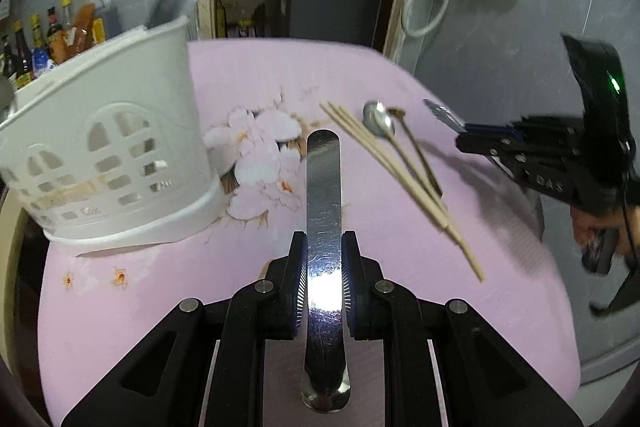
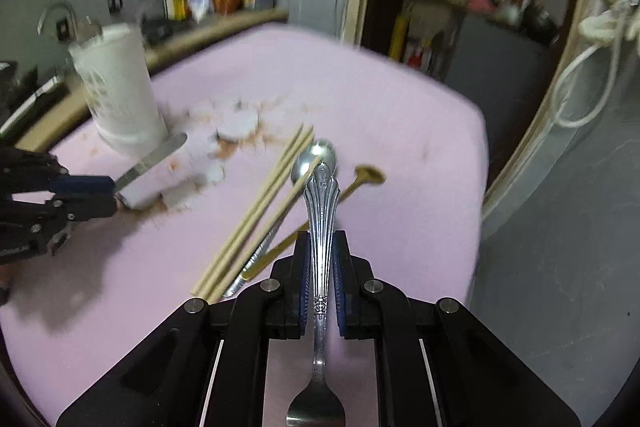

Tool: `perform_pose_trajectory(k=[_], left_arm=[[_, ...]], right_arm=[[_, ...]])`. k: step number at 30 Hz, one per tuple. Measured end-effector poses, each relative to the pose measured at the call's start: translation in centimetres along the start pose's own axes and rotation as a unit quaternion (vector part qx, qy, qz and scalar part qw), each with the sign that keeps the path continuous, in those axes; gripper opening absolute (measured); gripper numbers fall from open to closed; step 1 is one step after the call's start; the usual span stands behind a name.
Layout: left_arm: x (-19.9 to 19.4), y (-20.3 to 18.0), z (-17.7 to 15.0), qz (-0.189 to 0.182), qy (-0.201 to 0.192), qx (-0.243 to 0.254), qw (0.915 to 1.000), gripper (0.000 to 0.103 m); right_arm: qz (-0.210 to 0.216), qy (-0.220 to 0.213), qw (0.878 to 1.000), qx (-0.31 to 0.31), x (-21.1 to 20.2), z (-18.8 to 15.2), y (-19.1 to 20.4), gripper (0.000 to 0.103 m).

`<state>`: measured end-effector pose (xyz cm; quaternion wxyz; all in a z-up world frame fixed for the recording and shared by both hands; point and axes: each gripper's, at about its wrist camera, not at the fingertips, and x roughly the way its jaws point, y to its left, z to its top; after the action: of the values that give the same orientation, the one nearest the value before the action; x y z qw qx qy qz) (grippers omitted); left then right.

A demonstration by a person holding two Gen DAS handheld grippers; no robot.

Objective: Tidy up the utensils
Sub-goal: 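Carry the fork and knife over the white caddy and lower them in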

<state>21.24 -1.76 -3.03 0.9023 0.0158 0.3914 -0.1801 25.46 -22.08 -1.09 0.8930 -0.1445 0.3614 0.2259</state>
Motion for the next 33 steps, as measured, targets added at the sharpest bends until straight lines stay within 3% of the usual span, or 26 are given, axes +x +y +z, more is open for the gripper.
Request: perform_pose_trajectory(k=[6, 10, 17, 25, 33], left_arm=[[-3.1, 0.7, -0.5, -0.006, -0.082, -0.037, 0.9959, 0.013], [-5.2, 0.3, -1.0, 0.004, -0.135, -0.039, 0.99, 0.014], [-7.8, -0.2, -0.9, 0.023, -0.195, -0.046, 0.9794, 0.013], [-10.8, 0.7, 0.7, 0.028, -0.256, -0.056, 0.9647, 0.014], [-13.8, 4.8, 3.0, 0.041, -0.306, -0.072, 0.9485, 0.014]], right_arm=[[-0.04, -0.127, 0.991, -0.019, -4.2, -1.4, 2.6, 0.008], [-0.065, -0.198, 0.978, -0.027, -5.4, -2.1, 4.6, 0.008], [-0.062, -0.278, 0.959, -0.003, -7.9, -1.8, 5.6, 0.008], [-0.035, -0.323, 0.946, 0.001, -9.9, 1.1, 6.0, 0.008], [0.012, -0.329, 0.944, -0.002, -9.8, 4.7, 6.9, 0.008]])
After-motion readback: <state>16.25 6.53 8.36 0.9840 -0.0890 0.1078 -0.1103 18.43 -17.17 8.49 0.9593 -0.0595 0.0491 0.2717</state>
